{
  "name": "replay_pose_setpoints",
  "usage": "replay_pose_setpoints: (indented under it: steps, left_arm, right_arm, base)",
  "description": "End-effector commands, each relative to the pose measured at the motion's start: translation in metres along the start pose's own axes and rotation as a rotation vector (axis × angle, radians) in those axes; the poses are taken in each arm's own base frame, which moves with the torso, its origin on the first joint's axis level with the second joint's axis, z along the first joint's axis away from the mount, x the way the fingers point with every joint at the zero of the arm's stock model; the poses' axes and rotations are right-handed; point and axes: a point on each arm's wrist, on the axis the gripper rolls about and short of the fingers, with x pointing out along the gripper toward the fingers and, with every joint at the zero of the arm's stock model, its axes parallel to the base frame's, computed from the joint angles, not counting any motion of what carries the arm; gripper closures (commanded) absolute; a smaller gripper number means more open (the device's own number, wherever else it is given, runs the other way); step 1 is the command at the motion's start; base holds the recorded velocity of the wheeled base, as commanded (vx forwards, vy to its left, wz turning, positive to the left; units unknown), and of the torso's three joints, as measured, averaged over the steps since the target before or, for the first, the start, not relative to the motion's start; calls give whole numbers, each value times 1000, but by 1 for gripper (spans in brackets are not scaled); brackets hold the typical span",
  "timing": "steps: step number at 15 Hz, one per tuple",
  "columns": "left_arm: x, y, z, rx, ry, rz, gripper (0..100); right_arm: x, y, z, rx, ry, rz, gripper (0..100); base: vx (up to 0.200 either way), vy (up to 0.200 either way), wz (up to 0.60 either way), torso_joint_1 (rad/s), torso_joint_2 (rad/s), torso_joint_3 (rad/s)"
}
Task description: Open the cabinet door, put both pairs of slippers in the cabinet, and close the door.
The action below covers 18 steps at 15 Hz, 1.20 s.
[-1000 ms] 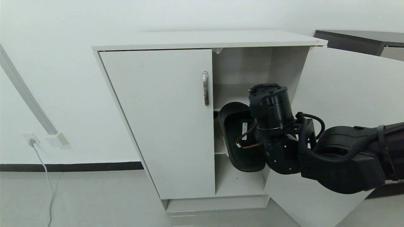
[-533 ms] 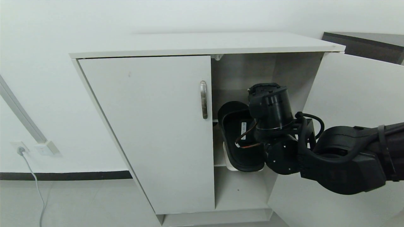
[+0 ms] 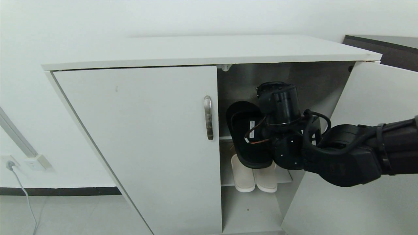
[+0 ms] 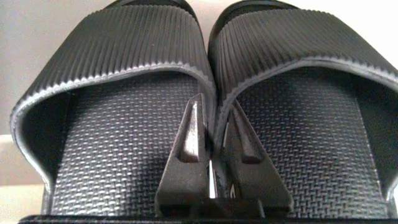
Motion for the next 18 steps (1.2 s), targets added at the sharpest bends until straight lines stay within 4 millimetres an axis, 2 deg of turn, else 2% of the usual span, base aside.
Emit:
replay_pose_setpoints:
  steps: [1, 2, 6, 12, 18]
  left_arm:
    - [0, 0, 0, 0, 1, 0, 100]
    - [0, 0, 0, 0, 1, 0, 100]
    - [0, 0, 0, 0, 1, 1, 100]
    - [0, 0, 0, -2, 1, 1, 100]
    - [0, 0, 0, -2, 1, 1, 100]
  right_arm:
    - [11, 2, -4, -6, 7, -12, 100]
    - [27, 5, -4, -2, 10, -18, 100]
    - [56, 2, 0, 2, 7, -58, 100]
    - [72, -2, 17, 7, 21, -54, 100]
    - [83, 2, 15, 7, 23, -62, 100]
  base:
    - [0, 0, 0, 0, 0, 0]
    - [0, 0, 0, 0, 0, 0]
    - [0, 0, 0, 0, 0, 0]
    - [0, 0, 0, 0, 0, 0]
    - [0, 0, 0, 0, 0, 0]
